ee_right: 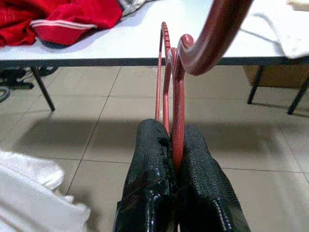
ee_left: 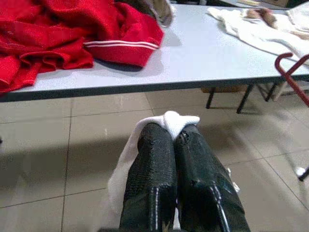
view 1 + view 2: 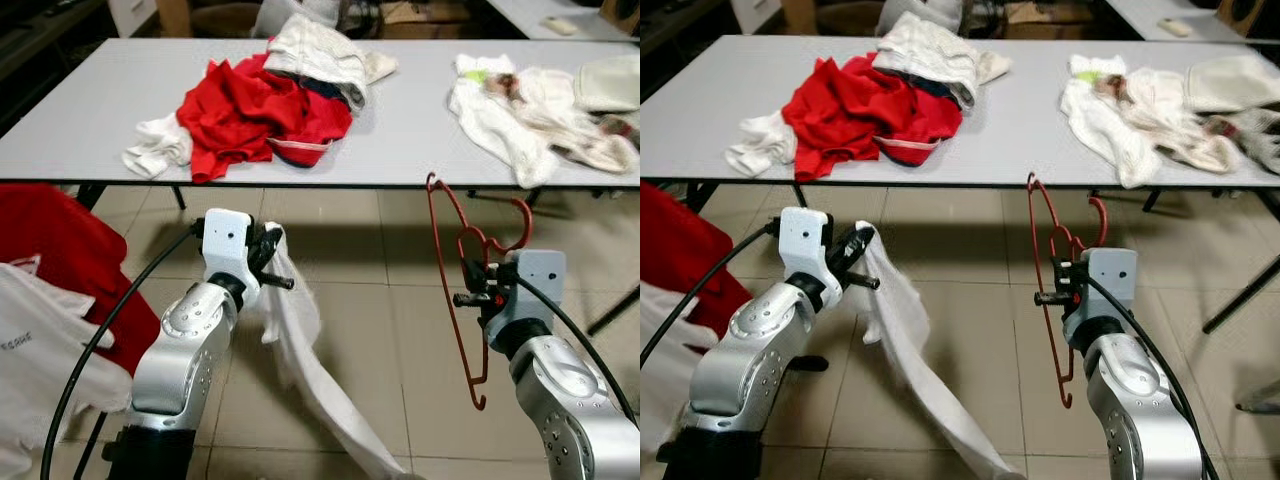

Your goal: Hang hanger

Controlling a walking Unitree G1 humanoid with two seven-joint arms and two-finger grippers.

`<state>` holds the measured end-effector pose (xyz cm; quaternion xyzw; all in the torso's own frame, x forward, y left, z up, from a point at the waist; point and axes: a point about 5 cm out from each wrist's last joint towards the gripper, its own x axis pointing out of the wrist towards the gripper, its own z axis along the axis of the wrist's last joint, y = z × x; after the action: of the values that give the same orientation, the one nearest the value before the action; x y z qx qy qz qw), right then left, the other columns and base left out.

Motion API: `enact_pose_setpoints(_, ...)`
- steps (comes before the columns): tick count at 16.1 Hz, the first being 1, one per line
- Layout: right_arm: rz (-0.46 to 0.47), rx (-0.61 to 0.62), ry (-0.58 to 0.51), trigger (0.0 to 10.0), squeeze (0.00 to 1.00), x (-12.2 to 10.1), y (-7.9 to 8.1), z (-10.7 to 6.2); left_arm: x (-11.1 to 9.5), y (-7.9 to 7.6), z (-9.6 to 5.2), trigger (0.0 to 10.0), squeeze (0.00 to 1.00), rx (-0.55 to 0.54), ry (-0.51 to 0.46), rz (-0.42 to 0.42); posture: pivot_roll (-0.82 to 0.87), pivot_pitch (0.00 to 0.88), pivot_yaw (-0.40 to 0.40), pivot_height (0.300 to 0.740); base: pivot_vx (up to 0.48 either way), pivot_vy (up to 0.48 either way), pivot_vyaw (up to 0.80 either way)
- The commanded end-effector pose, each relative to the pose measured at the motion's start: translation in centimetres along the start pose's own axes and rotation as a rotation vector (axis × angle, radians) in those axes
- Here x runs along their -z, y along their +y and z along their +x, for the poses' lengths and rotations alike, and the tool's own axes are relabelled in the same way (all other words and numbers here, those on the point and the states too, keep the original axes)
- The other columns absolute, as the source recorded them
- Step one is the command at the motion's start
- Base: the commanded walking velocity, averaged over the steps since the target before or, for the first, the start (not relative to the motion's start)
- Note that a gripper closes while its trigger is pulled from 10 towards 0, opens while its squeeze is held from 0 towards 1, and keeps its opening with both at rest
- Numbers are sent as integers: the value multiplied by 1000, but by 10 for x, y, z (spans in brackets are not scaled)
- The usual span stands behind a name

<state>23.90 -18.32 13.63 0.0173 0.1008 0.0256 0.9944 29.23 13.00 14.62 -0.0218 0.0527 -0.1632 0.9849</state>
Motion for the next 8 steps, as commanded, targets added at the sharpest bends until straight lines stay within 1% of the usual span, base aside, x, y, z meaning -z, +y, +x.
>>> enact_pose_setpoints(1, -11, -10, -6, 10000, 0, -1, 2, 1, -6, 3, -1, 10000, 0, -3, -19, 2, -138, 41, 49, 740, 319, 0, -800)
enact_pose_setpoints(3, -18, -19, -12, 10000, 0, -1, 2, 1, -6, 3, 0, 10000, 0, -2, -21, 1, -141, 35, 47, 740, 319, 0, -800)
enact_pose_setpoints(4, -19, -20, -13, 10000, 0, -2, 2, 1, -6, 3, 0, 10000, 0, -2, -22, 1, -141, 34, 46, 740, 319, 0, -488)
enact_pose_setpoints(7, -25, -25, -16, 10000, 0, -2, 3, 2, -6, 5, 0, 10000, 0, -2, -23, 1, -141, 33, 45, 740, 319, 0, 0)
enact_pose_setpoints(8, -27, -30, -14, 10000, 0, -2, 3, 2, -6, 5, 0, 10000, 0, 1, -23, 1, -141, 33, 45, 740, 315, 0, -800)
